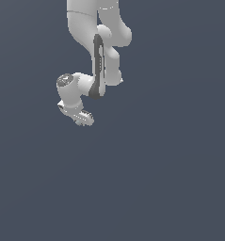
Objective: Pick up the object and move it to a goal position.
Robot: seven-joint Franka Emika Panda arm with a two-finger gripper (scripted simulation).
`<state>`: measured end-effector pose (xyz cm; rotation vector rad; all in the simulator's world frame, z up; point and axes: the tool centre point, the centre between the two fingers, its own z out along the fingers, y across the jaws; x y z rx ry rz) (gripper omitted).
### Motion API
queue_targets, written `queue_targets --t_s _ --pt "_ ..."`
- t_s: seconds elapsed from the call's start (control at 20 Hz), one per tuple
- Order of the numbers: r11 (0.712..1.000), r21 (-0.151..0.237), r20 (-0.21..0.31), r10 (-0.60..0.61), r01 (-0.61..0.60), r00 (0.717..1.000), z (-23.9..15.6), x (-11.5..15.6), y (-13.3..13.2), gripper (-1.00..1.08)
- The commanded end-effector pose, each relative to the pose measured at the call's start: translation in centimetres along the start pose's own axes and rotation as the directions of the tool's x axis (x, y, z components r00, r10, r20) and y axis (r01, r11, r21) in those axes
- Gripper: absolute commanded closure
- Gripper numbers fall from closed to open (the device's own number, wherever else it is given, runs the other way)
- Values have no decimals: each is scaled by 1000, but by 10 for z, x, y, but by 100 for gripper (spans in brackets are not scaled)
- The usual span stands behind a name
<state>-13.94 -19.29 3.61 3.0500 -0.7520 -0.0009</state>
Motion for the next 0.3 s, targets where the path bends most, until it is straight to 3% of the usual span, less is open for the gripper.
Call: queue_targets --t_s 0.0,0.25 --pt "1000 0 0 -2 2 1000 -1 -2 8 108" --pt "1000 0 0 -2 2 1000 -1 -1 11 108"
